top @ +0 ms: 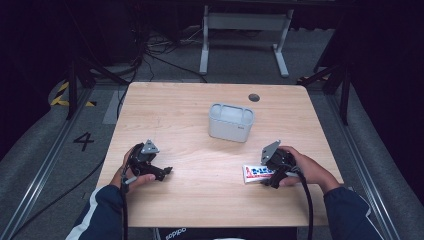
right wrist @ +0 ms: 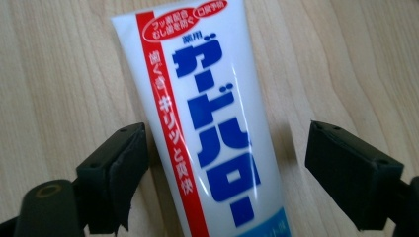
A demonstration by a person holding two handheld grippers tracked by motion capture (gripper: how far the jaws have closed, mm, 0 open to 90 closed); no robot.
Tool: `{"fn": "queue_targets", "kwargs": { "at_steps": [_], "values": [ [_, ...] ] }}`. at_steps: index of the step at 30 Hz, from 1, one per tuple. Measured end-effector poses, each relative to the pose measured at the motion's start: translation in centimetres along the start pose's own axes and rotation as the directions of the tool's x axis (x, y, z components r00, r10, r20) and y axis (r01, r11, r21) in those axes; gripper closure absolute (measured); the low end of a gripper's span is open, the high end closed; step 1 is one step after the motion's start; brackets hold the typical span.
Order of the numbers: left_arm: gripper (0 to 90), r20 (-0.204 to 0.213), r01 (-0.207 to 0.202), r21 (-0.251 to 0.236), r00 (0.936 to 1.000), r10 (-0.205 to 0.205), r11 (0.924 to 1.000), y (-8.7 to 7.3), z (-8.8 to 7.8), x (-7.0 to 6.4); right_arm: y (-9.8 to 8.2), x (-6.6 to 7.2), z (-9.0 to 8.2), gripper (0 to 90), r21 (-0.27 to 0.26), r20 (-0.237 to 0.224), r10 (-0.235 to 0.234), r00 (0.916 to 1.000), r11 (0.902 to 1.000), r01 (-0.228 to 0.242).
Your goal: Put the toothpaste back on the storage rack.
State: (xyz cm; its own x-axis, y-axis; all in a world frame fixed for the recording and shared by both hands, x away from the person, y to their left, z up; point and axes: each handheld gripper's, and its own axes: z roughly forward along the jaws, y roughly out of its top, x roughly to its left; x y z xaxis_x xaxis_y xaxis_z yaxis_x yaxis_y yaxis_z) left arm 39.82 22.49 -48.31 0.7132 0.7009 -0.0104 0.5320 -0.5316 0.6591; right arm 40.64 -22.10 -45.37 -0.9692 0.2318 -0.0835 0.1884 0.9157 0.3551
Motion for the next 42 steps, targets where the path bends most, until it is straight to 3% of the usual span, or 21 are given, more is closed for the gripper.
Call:
{"fn": "queue_targets", "kwargs": {
  "at_steps": [11,14,20,42],
  "values": [
    [0.1,0.0,0.0,0.0,1.0,0.0,1.0,0.0,0.0,0.0,1.3,-0.5,0.7,16.2,0.018,-0.079,0.024,0.9966,0.9996,-0.023],
    [0.1,0.0,0.0,0.0,1.0,0.0,1.0,0.0,0.0,0.0,1.7,-0.4,0.6,21.1,0.025,-0.087,0.009,0.9962,0.9997,-0.007],
    [0.1,-0.001,0.0,0.001,1.0,0.0,1.0,0.0,0.0,0.0,2.4,-0.2,0.6,36.5,0.021,-0.085,0.005,0.9964,0.9998,-0.003],
    [0.1,-0.004,0.002,0.001,1.0,-0.002,1.0,0.0,0.0,0.0,1.7,-0.6,0.3,48.2,-0.015,-0.063,0.056,0.9965,0.9982,-0.057]
  ]
}}
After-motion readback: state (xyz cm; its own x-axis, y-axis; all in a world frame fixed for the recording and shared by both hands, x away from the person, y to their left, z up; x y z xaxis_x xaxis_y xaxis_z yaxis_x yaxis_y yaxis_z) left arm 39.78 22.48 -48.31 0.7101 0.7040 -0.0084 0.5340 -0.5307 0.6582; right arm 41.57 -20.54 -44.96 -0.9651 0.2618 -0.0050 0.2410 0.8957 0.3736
